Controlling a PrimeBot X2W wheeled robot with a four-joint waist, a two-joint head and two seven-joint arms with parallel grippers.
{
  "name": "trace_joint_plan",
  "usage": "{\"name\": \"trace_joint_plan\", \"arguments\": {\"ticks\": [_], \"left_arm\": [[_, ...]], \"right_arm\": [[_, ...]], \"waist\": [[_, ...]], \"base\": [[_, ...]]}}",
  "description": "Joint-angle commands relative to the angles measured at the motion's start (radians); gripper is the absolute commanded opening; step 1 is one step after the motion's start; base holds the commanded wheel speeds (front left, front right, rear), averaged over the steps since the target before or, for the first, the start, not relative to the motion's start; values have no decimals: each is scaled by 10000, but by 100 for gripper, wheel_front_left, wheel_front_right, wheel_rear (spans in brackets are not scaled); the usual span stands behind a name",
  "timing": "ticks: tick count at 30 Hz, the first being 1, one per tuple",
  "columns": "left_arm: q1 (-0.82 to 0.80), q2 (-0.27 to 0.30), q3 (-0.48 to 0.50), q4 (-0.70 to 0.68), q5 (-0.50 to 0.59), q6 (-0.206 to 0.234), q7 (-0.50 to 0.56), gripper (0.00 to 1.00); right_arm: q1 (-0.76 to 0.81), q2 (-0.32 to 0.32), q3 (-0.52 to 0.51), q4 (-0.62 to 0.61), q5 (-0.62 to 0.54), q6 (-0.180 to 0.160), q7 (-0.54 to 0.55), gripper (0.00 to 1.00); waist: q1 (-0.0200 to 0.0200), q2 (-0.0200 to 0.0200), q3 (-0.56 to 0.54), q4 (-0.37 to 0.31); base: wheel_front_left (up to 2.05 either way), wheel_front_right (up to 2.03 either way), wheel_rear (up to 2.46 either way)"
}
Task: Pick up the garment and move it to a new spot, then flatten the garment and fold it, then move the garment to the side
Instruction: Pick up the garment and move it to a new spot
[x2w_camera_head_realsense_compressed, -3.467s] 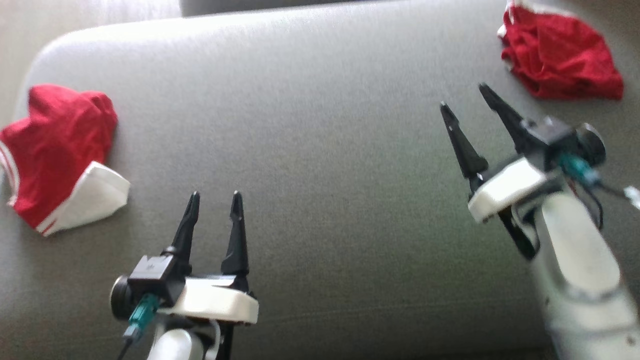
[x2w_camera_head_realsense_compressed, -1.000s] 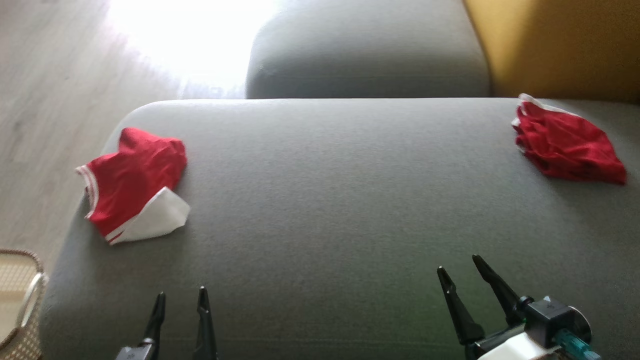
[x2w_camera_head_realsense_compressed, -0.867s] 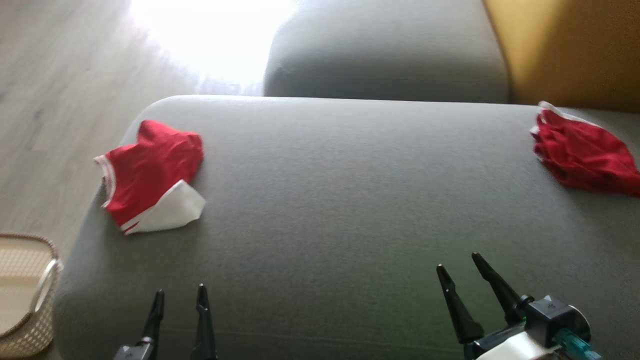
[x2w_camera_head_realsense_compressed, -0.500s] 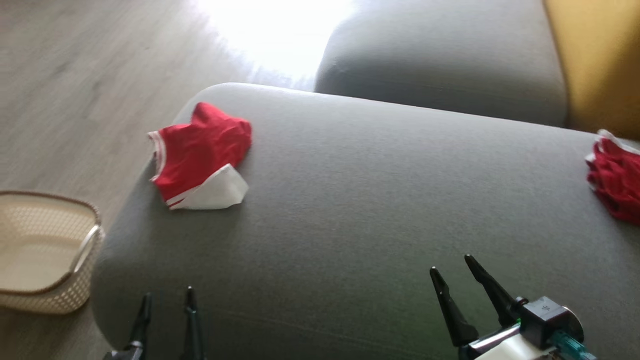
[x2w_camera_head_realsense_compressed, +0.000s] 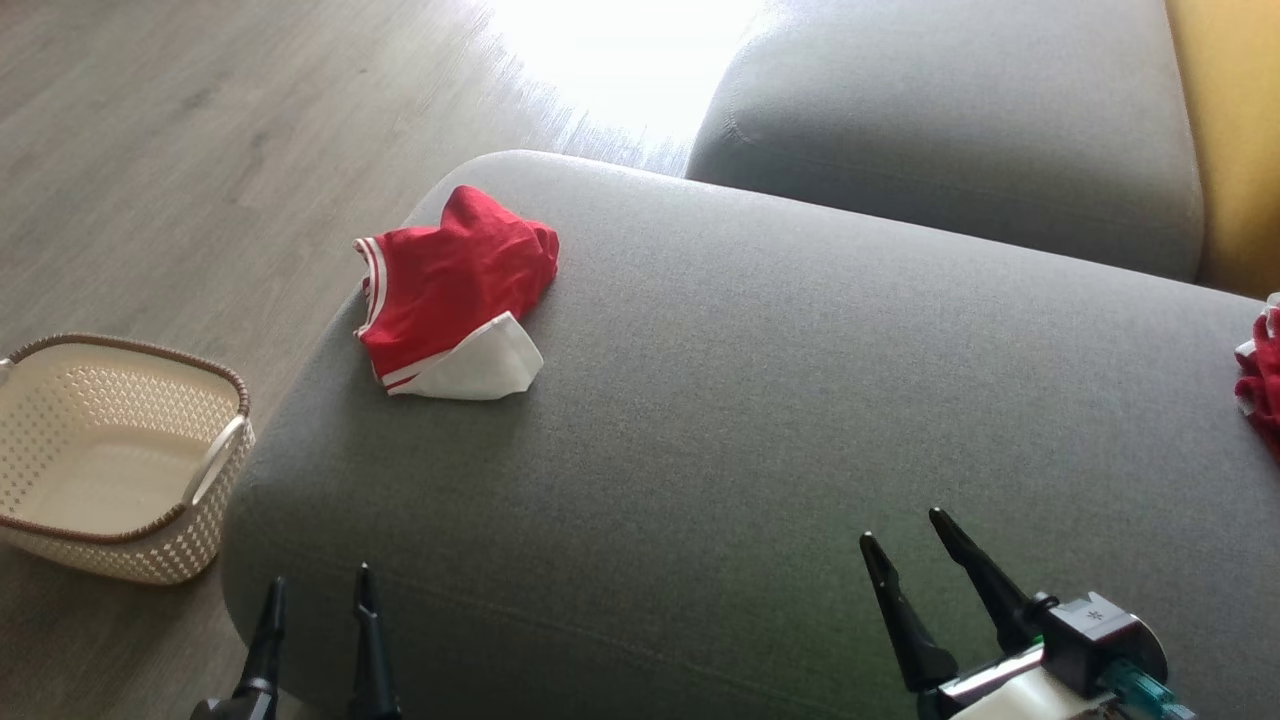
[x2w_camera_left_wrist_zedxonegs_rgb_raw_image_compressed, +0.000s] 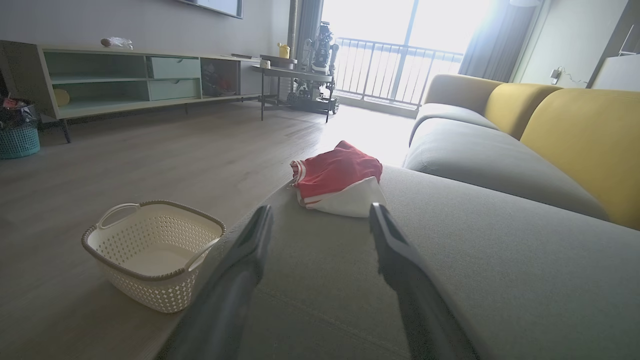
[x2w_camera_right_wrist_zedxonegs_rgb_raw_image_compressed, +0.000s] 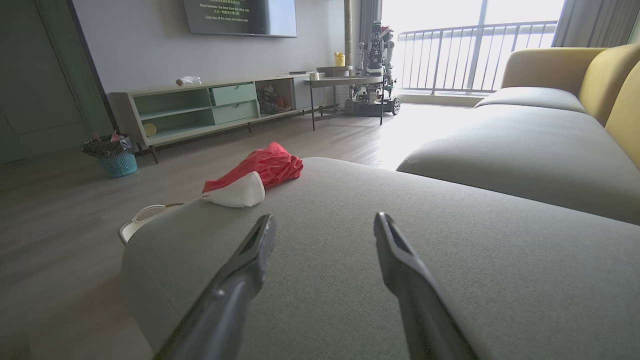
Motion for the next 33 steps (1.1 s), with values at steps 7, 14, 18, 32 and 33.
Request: {"name": "trace_joint_plan", "arguments": {"ticks": [7, 14, 18, 32, 33], "left_arm": [[-356, -82, 234, -403, 89, 123, -53, 100], [-468, -82, 336, -382, 65, 183, -53, 100], [-708, -82, 439, -321, -13, 152, -53, 100], [-3086, -82, 923, 677, -246, -666, -53, 100], [-3375, -82, 989, 826, -352, -725, -53, 100]], "right_arm": [[-233, -64, 82, -409, 114, -4, -93, 100], [-256, -64, 67, -401, 135, -4, -93, 100], [-314, -64, 61, -417, 28, -4, -93, 100], [-635, -64, 74, -552, -575, -4, -93, 100], [-691, -64, 57, -572, -642, -4, -93, 100]], "waist": [[0, 0, 39, -36], [0, 0, 107, -123], [0, 0, 300, -171], [0, 0, 1344, -550], [0, 0, 1460, -592]], "base": [[0, 0, 0], [0, 0, 0], [0, 0, 0], [0, 0, 0], [0, 0, 0]]}}
